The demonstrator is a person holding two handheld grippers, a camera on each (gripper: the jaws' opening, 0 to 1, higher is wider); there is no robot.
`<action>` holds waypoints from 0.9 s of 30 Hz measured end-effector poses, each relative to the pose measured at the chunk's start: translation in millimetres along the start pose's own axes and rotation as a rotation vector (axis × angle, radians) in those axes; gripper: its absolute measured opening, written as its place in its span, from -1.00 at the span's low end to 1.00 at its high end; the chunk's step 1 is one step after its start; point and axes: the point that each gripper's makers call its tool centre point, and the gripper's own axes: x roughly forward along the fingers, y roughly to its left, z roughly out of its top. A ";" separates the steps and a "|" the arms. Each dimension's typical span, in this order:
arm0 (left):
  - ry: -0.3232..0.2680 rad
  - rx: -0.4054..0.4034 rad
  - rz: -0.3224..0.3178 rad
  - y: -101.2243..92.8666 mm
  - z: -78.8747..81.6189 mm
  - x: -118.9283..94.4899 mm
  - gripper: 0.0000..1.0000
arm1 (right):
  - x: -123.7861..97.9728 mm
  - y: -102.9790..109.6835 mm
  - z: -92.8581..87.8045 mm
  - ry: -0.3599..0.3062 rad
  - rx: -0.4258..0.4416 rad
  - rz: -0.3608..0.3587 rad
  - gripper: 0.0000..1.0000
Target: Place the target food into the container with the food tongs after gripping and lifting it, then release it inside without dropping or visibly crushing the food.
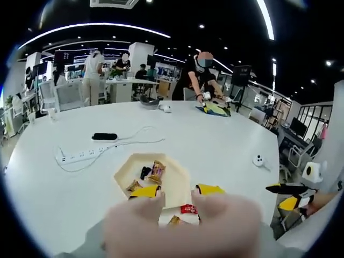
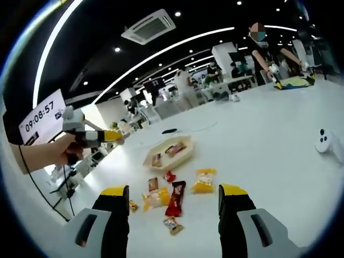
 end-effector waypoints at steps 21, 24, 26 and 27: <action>-0.078 -0.060 0.006 1.8 -10.6 -42.1 -0.50 | 19.8 60.1 19.0 0.044 -0.071 0.129 0.38; -0.085 -0.057 0.004 1.7 -9.8 -45.1 -0.50 | 25.1 66.6 25.6 0.040 -0.105 0.149 0.38; -0.093 -0.052 -0.001 0.8 -9.9 -47.4 -0.50 | 29.5 66.9 28.7 0.042 -0.126 0.156 0.39; -0.096 -0.049 -0.003 0.3 -10.2 -48.1 -0.50 | 30.5 66.5 30.0 0.043 -0.134 0.157 0.39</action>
